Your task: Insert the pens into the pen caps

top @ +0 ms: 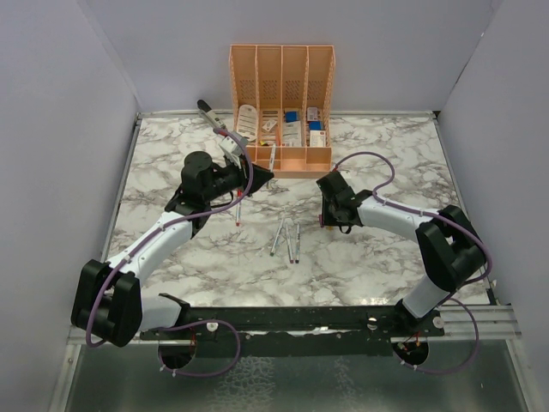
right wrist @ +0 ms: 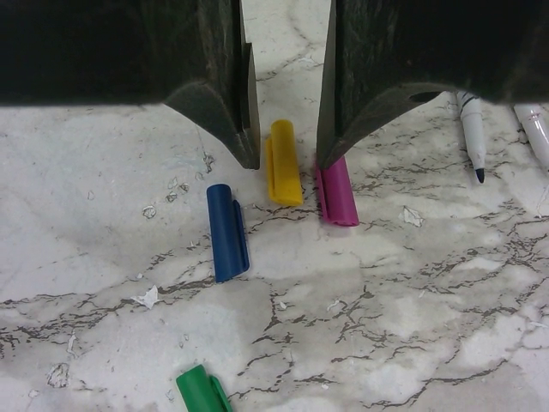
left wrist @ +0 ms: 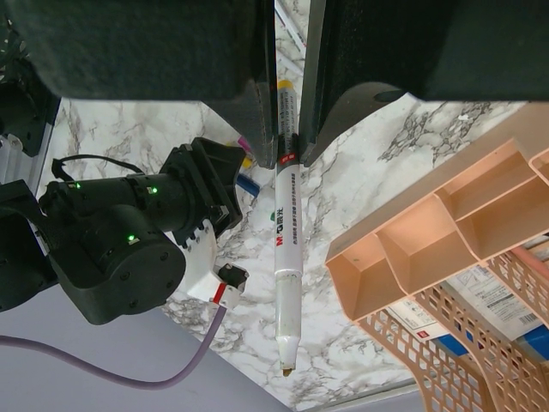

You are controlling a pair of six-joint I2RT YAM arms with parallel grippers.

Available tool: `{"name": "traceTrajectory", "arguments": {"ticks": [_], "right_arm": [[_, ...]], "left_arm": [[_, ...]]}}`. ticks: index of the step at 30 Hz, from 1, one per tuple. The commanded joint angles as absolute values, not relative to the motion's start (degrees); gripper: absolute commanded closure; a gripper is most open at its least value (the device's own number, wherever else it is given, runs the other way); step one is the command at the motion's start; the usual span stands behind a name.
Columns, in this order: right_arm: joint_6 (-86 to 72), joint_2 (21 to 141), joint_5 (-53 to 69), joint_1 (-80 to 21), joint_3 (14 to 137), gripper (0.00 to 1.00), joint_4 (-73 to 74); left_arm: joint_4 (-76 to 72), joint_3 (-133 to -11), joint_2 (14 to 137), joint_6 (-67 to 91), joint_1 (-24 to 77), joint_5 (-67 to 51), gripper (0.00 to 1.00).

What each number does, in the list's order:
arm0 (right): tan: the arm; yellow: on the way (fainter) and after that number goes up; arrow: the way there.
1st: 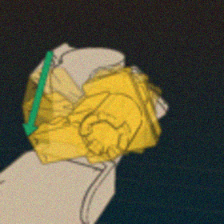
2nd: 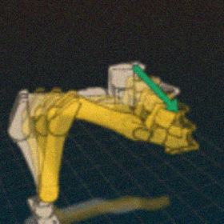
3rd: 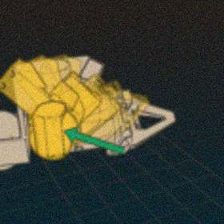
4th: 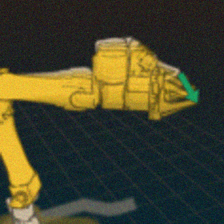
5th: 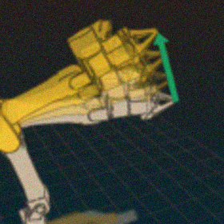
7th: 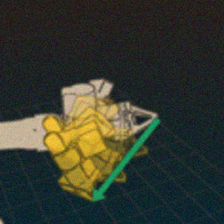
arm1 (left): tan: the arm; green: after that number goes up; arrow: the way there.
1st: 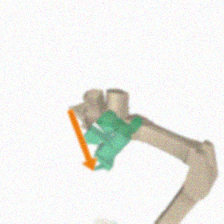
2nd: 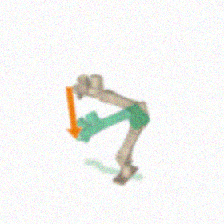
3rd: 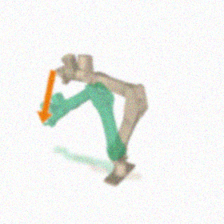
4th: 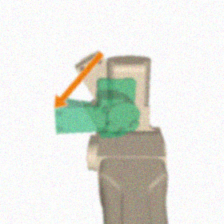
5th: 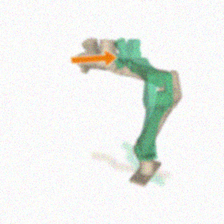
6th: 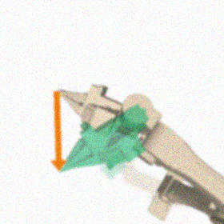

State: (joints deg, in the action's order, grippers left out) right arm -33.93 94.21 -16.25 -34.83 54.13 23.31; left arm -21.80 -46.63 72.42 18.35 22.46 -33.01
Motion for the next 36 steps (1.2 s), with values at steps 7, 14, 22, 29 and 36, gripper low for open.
{"name": "traceTrajectory", "arguments": {"ticks": [7,14,22,29,36], "right_arm": [[-35.71,92.54,-18.54,-35.23,53.86,0.69,22.06],[-35.42,93.64,-18.26,-35.24,53.57,0.70,22.30],[-36.34,95.65,-19.28,-35.24,53.15,0.72,22.83],[-36.22,98.89,-19.96,-35.21,54.26,0.73,24.32],[-36.21,101.24,-19.47,-35.17,55.18,0.84,25.44]], "left_arm": [[-23.74,-45.48,72.09,19.31,22.02,-34.72,1.00],[-23.73,-45.42,71.98,19.40,21.97,-34.55,1.00],[-23.73,-44.96,71.73,19.74,21.98,-34.45,1.00],[-23.73,-44.78,71.28,19.70,21.98,-34.37,1.00],[-23.73,-44.57,71.20,19.89,21.98,-34.41,1.00]]}}
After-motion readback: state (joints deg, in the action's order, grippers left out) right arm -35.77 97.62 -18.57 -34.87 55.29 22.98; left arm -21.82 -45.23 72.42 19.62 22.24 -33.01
